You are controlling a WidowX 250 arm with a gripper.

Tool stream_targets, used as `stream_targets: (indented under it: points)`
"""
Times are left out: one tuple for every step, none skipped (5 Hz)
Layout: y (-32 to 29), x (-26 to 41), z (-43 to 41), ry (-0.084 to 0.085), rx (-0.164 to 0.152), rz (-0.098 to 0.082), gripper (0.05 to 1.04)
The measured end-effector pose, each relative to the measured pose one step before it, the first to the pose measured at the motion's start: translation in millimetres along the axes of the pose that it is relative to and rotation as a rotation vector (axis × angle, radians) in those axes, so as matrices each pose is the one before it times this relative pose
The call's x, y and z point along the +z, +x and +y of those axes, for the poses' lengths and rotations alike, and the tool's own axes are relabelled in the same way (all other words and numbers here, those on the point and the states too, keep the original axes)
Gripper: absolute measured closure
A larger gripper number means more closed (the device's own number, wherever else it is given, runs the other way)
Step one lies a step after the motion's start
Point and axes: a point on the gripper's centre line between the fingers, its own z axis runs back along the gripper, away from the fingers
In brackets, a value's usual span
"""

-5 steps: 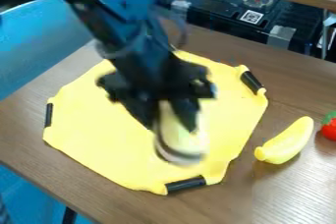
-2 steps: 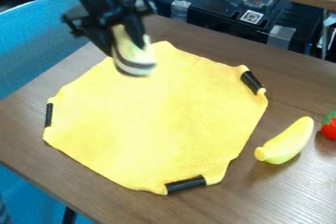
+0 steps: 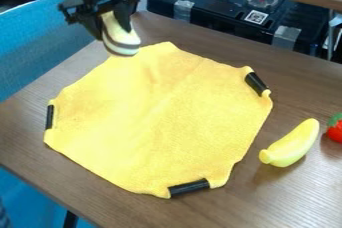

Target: Put the yellow figure on the top edge of the cloth

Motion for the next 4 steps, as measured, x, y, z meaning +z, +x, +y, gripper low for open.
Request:
stream_targets:
  points:
    - [9.08,-35.14,8.79,0.0472,0.0188,0.0406,0.51]
    - [4.51,-26.75,-3.4,0.0365,-0.021,0.0196,0.51]
    - [4.45,-11.94,-6.8,0.0175,-0.0328,0.0005,0.468]
    - [2.81,1.86,-3.03,0.0042,-0.0168,-0.008,0.172]
